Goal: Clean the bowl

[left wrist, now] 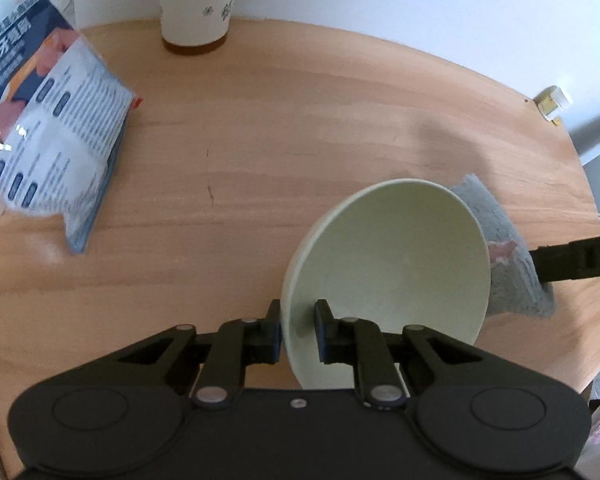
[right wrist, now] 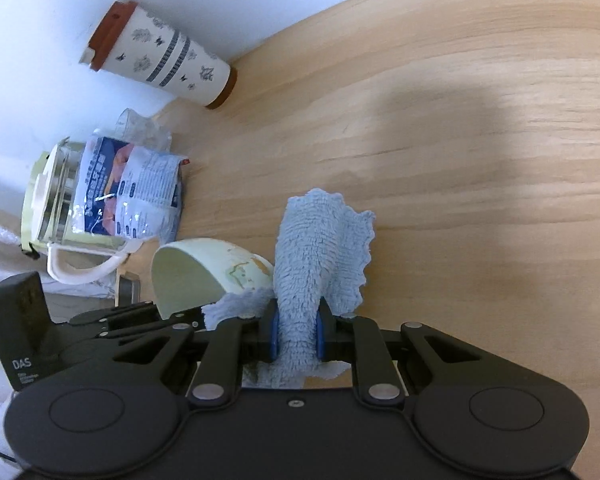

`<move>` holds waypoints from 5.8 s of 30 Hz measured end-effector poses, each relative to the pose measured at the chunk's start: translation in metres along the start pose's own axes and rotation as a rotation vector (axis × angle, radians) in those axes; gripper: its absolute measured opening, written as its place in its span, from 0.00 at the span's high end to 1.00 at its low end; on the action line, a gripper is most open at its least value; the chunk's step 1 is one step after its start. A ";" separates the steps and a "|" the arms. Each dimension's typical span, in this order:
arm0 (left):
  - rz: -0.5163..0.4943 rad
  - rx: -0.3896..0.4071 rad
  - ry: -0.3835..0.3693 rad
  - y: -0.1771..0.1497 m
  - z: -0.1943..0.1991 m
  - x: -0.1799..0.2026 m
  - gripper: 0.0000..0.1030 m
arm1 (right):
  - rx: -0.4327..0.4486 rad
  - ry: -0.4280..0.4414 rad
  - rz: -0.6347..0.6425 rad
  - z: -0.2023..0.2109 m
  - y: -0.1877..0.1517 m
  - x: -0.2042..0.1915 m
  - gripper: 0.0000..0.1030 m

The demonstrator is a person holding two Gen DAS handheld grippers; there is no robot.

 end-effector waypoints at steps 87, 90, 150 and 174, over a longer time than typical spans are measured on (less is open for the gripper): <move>0.016 -0.061 -0.021 -0.014 -0.015 0.040 0.79 | 0.134 0.059 -0.092 0.021 0.008 0.040 0.82; 0.004 -0.060 -0.012 -0.013 -0.016 0.043 0.78 | 0.135 0.074 -0.147 0.015 0.014 0.042 0.82; -0.015 -0.032 -0.030 -0.002 -0.036 0.051 0.82 | -0.040 -0.022 -0.017 0.024 0.011 0.031 0.80; -0.003 0.021 0.045 -0.001 0.006 0.062 0.02 | 0.178 -0.207 -0.085 0.085 -0.013 0.109 0.80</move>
Point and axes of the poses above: each gripper's, at about its wrist camera, not at the fingertips, and z roughly against the way its jaws point, x to its right, y to its top, the point moved 2 cm from there along -z, roughly the way its jaws point, and after that the axes turned 4 degrees about x, right-handed, at the moved point
